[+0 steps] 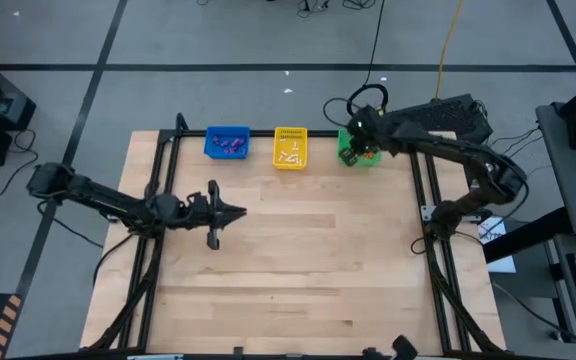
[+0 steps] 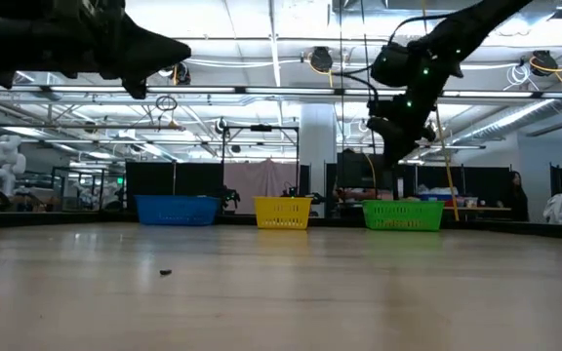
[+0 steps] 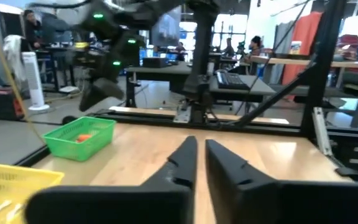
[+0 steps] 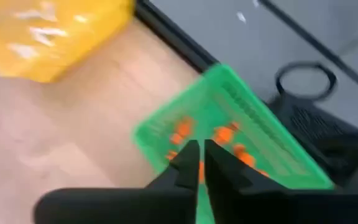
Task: Sort Halloween decoration
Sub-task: Return to Home Position
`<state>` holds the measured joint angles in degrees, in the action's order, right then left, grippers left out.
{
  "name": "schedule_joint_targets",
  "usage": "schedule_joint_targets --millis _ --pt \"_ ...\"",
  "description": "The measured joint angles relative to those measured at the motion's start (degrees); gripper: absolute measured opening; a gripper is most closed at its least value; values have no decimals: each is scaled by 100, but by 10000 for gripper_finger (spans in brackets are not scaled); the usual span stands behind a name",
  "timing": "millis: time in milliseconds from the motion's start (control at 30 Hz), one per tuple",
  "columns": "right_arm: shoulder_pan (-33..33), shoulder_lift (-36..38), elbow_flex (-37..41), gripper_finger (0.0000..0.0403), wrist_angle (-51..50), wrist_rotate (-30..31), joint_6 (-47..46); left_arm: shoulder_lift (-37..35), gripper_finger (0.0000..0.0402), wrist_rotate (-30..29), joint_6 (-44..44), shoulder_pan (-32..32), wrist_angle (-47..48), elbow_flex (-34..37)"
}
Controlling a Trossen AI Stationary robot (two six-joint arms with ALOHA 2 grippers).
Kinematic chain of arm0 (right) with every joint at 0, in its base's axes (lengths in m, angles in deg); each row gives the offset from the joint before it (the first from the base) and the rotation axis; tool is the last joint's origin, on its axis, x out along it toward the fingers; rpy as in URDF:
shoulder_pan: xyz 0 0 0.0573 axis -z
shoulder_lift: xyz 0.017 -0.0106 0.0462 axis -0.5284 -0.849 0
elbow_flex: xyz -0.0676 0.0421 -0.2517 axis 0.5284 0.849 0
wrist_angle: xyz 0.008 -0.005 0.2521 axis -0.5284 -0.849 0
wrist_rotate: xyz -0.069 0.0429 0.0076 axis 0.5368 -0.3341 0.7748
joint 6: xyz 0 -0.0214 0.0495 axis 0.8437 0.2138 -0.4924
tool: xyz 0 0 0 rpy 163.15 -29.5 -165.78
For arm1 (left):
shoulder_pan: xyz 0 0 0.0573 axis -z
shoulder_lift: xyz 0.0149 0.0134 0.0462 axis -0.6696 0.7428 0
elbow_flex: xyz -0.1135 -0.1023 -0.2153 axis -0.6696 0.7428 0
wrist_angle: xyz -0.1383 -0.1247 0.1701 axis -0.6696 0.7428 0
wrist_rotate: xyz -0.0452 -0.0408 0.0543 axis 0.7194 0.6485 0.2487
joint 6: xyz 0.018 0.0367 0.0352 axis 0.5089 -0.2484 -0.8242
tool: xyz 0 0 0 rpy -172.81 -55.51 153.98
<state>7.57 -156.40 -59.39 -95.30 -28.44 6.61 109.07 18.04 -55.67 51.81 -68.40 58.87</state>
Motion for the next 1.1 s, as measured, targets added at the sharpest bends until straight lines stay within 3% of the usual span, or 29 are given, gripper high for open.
schedule_joint_targets --millis 100,333,667,867,1100 --pt "-340 257 582 8 934 -10 -3 -113 6 127 0 -170 188 0" --pt "-1304 483 1861 2 3304 -15 -105 -160 1 169 2 -414 370 -2" --pt "-2511 647 3128 1 5564 398 575 -474 0 357 -17 -494 391 -2" --pt "-2843 1302 3957 0 6425 432 658 -739 0 353 -146 -492 709 -2" --pt "-2982 2616 4754 0 6477 -188 653 -969 0 337 -146 -490 992 -2"
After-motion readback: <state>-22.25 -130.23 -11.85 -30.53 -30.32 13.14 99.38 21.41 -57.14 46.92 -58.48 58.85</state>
